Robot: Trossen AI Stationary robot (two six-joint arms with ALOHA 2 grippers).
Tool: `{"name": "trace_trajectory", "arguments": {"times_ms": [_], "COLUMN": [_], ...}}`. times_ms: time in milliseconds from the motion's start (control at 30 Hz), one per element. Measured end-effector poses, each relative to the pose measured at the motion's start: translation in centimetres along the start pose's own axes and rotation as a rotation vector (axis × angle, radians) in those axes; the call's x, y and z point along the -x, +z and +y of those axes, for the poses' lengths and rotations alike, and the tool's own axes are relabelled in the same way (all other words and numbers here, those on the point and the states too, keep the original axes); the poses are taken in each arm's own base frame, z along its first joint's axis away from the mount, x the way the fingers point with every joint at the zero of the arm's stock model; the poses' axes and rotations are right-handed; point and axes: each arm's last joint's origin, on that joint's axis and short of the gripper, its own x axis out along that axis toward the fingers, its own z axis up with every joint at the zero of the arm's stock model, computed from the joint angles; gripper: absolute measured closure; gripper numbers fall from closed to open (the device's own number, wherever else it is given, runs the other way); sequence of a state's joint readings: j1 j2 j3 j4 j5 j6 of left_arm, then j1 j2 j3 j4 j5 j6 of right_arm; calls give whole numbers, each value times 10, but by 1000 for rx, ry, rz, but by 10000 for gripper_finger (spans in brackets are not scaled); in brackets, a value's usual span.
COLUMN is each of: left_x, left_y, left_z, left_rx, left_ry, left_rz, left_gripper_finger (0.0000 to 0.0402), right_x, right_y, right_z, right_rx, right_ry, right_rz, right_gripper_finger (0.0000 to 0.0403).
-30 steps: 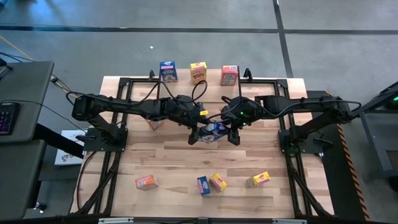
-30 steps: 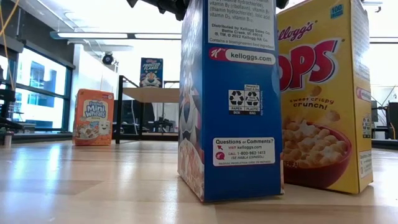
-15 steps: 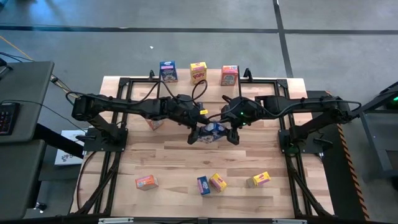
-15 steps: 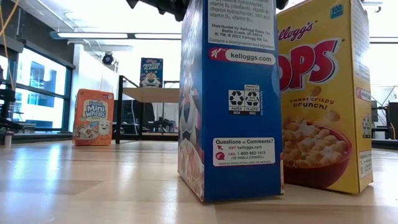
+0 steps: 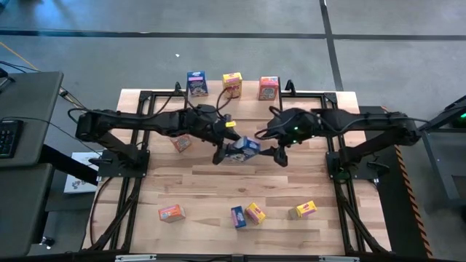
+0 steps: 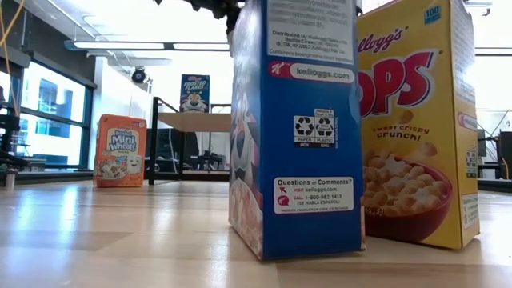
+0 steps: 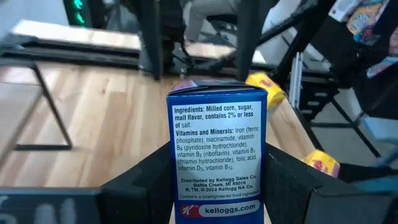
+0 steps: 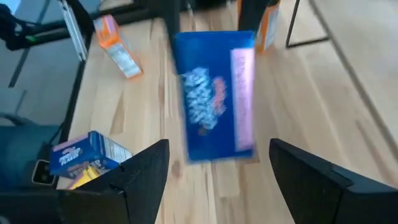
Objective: Stack cereal on shelf
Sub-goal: Put the top blue cereal box on the shelf
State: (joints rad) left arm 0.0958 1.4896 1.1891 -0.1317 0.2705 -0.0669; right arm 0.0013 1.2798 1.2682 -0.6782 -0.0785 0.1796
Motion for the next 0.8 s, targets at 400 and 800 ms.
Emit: {"name": "trace_trajectory", "arguments": {"times_ms": [400,800], "left_x": [52,90], "left_y": [-27,-77], "left_z": [12,38], "left_rx": [-19,-89], "left_ry": [91,284], "left_rz": [-177,-387], "left_gripper_finger": [218,218], "right_x": [43,45], "right_y": [0,-6], "right_z": [7,25], "right_rx": [51,111], "right_ry": [-98,-217], "right_rz": [-139,-153], "right_gripper_finger": [135,135]}}
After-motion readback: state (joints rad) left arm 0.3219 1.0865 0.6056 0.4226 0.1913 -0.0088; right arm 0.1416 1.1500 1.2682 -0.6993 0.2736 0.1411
